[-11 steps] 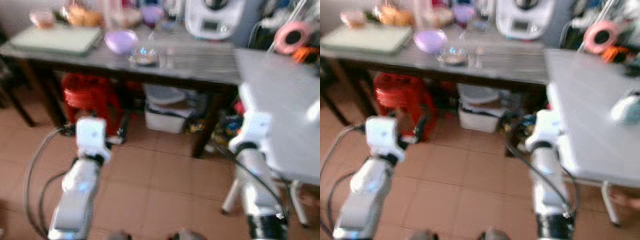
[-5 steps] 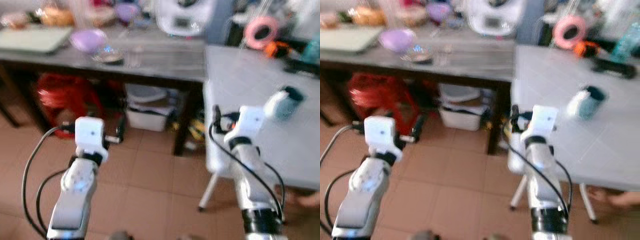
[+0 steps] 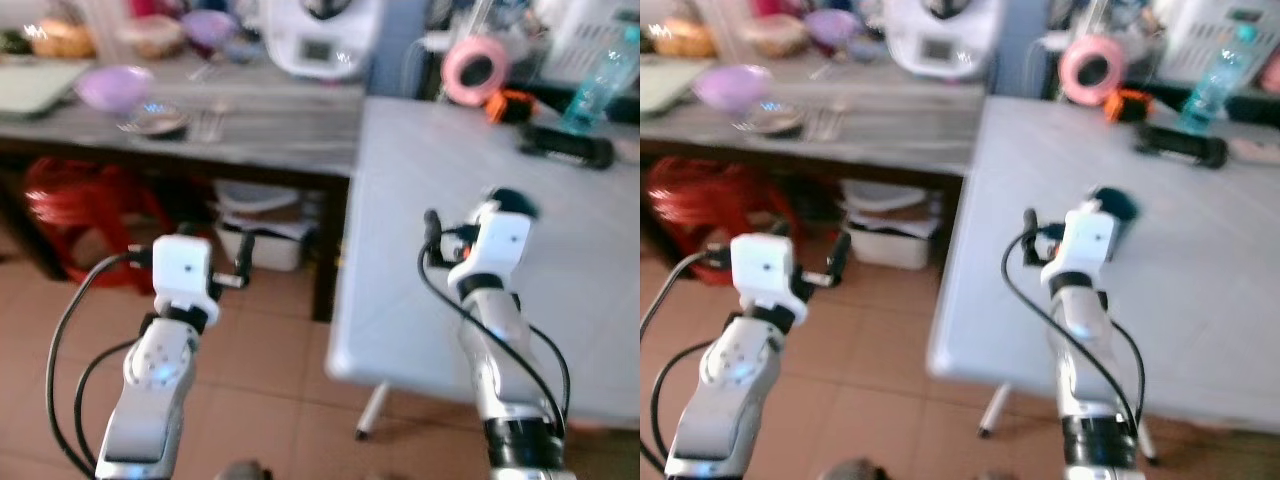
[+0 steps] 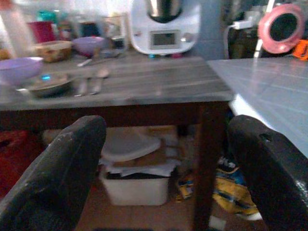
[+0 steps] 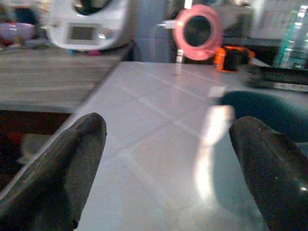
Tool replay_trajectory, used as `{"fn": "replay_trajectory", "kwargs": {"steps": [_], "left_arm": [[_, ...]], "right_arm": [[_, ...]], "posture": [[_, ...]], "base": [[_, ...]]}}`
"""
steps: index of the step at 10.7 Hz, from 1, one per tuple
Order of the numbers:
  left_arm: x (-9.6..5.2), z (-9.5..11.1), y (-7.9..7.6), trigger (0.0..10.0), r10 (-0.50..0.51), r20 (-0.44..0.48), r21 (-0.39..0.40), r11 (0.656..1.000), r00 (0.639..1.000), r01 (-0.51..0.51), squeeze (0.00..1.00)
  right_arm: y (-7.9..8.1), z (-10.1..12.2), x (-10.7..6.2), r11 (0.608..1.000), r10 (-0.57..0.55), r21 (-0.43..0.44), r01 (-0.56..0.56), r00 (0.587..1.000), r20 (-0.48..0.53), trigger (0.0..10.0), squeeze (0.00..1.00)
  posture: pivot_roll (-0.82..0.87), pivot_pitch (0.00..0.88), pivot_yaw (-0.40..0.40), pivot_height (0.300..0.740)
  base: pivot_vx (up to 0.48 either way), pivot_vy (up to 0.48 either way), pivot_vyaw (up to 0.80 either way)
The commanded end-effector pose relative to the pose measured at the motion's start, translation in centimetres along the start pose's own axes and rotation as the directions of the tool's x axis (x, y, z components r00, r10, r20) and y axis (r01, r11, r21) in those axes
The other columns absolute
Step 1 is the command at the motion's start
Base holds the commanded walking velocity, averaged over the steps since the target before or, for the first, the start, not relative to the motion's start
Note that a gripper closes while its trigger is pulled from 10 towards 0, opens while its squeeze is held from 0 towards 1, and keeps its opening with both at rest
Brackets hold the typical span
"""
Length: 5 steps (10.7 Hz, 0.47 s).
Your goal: Setting the table
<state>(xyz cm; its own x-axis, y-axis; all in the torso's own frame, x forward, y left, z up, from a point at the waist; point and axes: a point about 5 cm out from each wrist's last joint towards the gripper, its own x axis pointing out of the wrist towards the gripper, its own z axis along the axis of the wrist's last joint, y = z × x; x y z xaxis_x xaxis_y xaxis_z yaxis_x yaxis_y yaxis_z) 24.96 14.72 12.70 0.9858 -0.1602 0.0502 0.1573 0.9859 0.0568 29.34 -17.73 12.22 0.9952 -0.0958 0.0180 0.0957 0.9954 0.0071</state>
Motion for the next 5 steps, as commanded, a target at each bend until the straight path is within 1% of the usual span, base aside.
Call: {"fn": "replay_trajectory", "kwargs": {"steps": [1,3,5], "left_arm": [[0.21,0.45,-0.67,10.0,-0.034,0.019,-0.017,0.999,0.999,0.034,0.0],[-0.02,0.35,-0.22,10.0,-0.016,0.015,-0.001,1.0,1.0,0.016,0.0],[0.07,0.45,-0.07,10.0,-0.012,0.019,0.003,1.0,1.0,0.012,0.0]], "right_arm": [[-0.92,0.13,0.06,1.0,-0.023,-0.016,0.023,1.0,-0.001,10.0,0.0],[-0.94,0.03,-0.03,1.0,-0.022,-0.019,0.022,1.0,-0.004,10.0,0.0],[-0.87,-0.02,-0.02,1.0,-0.02,-0.022,0.02,1.0,-0.004,10.0,0.0]], "posture": [[0.06,0.0,-0.013,0.74],[0.06,0.0,-0.013,0.74],[0.07,0.0,-0.013,0.74]], "base": [[0.0,0.0,0.0],[0.0,0.0,0.0],[0.0,0.0,0.0]]}}
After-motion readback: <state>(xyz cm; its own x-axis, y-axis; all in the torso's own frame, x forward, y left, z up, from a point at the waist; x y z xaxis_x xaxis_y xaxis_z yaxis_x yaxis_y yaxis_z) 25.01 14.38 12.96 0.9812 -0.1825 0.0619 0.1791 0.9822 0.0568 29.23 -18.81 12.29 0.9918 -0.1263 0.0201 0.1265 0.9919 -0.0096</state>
